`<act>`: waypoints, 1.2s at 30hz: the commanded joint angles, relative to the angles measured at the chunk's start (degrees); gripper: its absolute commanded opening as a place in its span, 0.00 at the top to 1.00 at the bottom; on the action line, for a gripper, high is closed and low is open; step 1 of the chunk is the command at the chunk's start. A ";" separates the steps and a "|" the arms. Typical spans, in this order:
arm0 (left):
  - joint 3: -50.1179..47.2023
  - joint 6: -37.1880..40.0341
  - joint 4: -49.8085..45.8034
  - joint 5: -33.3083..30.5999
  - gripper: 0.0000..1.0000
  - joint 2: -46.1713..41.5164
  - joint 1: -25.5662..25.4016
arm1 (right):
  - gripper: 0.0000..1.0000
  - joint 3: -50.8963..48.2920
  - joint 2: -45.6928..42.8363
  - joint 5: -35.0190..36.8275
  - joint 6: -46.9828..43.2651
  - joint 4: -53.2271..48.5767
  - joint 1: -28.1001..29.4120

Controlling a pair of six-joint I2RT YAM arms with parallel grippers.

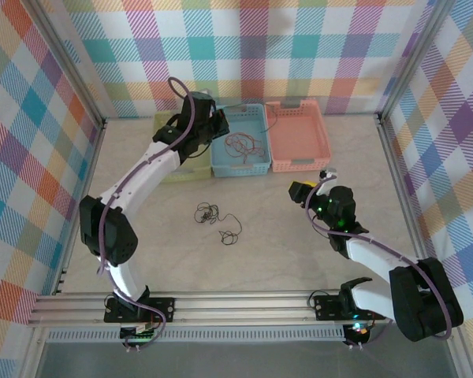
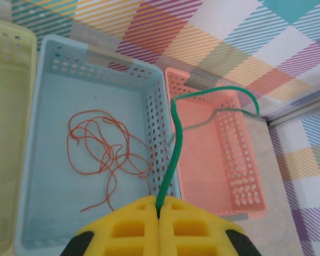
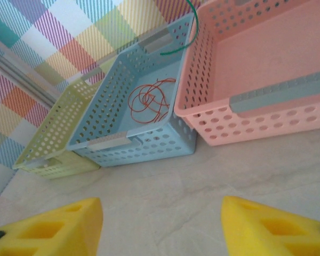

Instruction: Untangle the cables

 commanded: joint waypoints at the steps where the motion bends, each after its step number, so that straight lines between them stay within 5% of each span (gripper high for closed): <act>1: 4.52 -1.97 4.24 5.65 1.00 2.10 0.33 | 0.37 0.51 -0.56 1.49 -0.36 1.34 -0.26; 16: 17.65 -2.85 0.25 1.33 1.00 17.16 -4.21 | 0.37 0.52 -0.61 1.75 -0.28 1.14 -0.30; 29: 45.86 -1.37 -9.83 -5.32 1.00 41.69 -11.08 | 0.37 0.89 -0.65 1.05 -0.19 1.13 -0.26; 36: 47.57 -1.05 -9.27 -4.93 1.00 45.88 -13.13 | 0.37 1.06 -0.40 0.68 0.08 1.38 -0.25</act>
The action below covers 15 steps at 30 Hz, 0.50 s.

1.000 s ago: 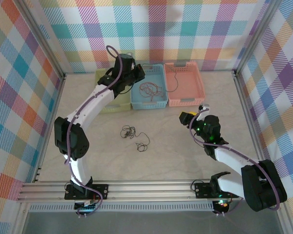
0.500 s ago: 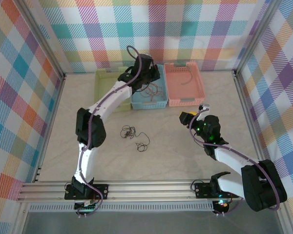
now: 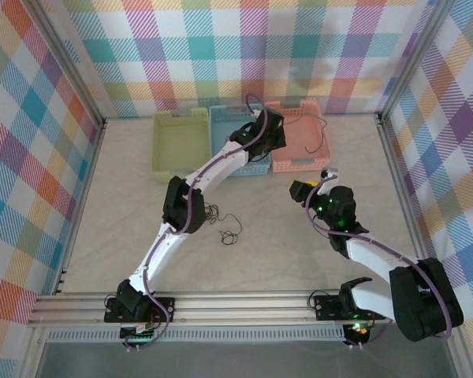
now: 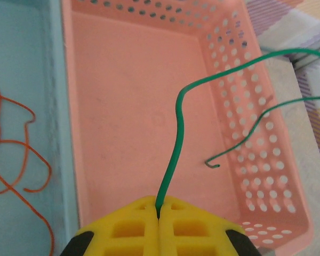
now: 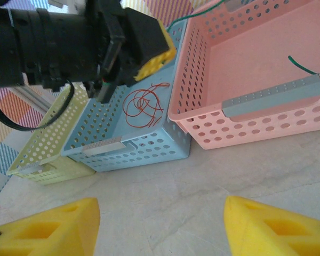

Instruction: Untangle the cables

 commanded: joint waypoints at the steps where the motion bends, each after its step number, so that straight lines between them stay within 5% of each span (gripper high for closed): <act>1: 3.03 1.03 -1.33 -0.59 1.00 1.69 -0.86 | 0.37 1.06 -0.32 -0.73 0.05 1.35 -0.29; 6: 7.48 2.14 -3.97 1.07 0.97 4.97 -1.69 | 0.37 1.06 -0.58 -0.75 0.04 1.37 -0.32; 15: 7.80 3.93 -6.13 0.93 0.60 3.01 -1.94 | 0.37 1.06 -0.70 -0.84 -0.13 1.44 -0.33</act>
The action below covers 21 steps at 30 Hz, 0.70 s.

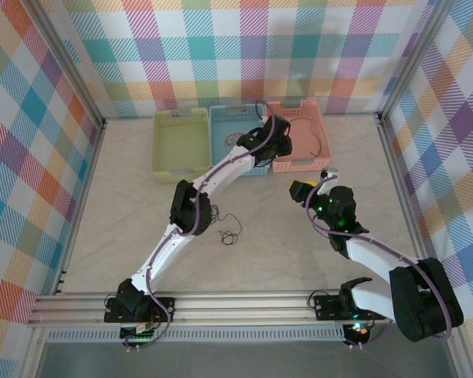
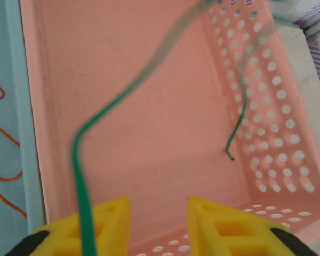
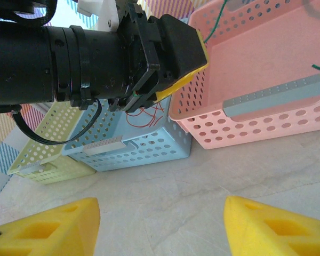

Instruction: Untangle the cables

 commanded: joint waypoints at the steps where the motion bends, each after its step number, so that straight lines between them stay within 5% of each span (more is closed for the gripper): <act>1: 1.94 2.06 -2.21 0.06 0.58 -2.17 -0.59 | 0.37 1.06 -0.72 -0.68 -0.04 1.47 -0.30; 11: -1.62 5.06 -4.77 0.81 0.53 -10.39 -0.60 | 0.37 0.67 -1.72 -0.69 -0.21 1.70 -0.32; 21: -21.81 8.76 1.91 0.95 0.53 -29.89 -0.60 | 0.37 0.54 -2.28 -0.58 -0.42 1.56 -0.27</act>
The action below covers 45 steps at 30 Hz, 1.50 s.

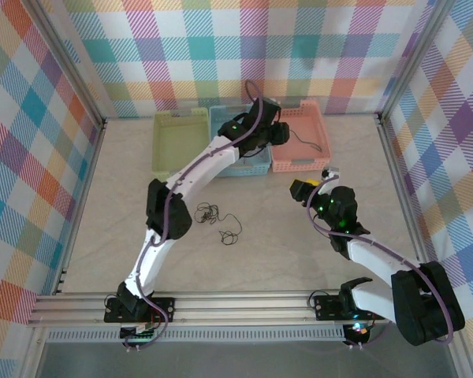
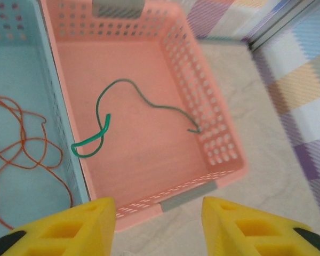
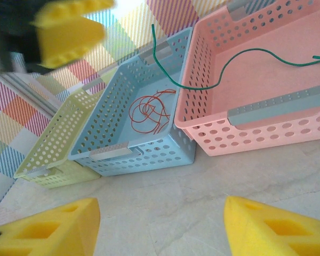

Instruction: Untangle the cables

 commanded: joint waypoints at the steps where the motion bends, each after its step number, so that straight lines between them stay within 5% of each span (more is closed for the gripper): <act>1: -9.83 2.53 4.57 -0.33 0.53 -10.50 -0.50 | 0.37 0.54 -0.69 -0.58 -0.43 1.46 -0.31; 13: -65.00 -0.89 25.46 1.26 0.50 -48.62 0.83 | 0.38 2.09 2.30 -1.78 -0.71 0.83 -0.33; 20: -86.72 -5.36 22.83 -3.40 0.45 -67.75 1.43 | 0.39 5.52 7.46 -7.15 -2.74 0.46 1.42; 28: -96.39 -7.68 8.80 -9.10 0.44 -83.85 3.56 | 0.40 20.04 21.70 -17.16 -16.51 -11.76 15.74; 32: -100.72 -8.52 5.61 -9.28 0.44 -91.50 4.67 | 0.41 28.79 29.24 -14.63 -24.49 -23.60 21.99; 38: -103.46 -8.65 2.67 -8.72 0.42 -98.73 4.96 | 0.41 38.85 38.13 -8.63 -29.43 -37.20 24.79; 45: -103.83 -8.00 1.75 -7.95 0.41 -100.90 4.96 | 0.37 43.86 42.51 -11.29 -38.48 -44.37 25.75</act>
